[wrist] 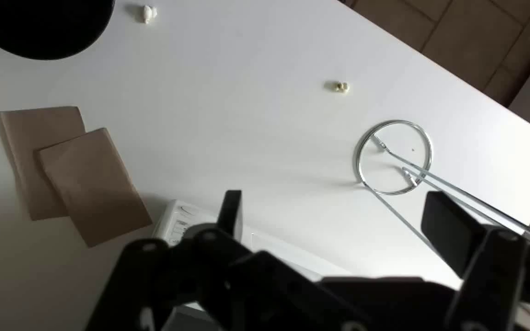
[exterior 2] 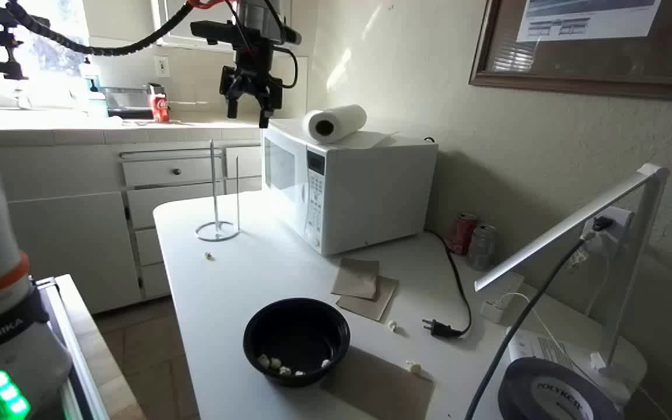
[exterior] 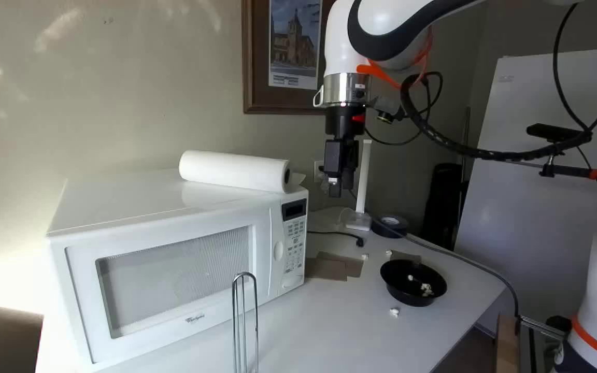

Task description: Pick up the paper towel roll on the microwave

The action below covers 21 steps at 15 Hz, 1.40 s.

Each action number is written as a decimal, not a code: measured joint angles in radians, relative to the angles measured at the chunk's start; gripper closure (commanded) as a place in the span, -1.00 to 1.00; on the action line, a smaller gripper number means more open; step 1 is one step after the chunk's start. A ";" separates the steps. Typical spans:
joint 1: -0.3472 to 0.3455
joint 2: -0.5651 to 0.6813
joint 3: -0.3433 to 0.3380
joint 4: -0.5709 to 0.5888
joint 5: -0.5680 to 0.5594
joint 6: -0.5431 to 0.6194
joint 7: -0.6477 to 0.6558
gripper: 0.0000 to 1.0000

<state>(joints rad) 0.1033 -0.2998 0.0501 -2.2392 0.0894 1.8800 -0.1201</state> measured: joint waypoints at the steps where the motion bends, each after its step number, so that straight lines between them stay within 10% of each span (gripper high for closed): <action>1: 0.000 0.000 0.000 0.000 0.000 0.000 0.000 -1.00; 10: -0.006 0.001 -0.001 0.002 0.000 0.005 0.006 -1.00; 21: -0.059 0.060 -0.028 0.003 0.133 0.320 0.258 -1.00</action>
<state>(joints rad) 0.0441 -0.2401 0.0217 -2.2362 0.2220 2.1998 0.1376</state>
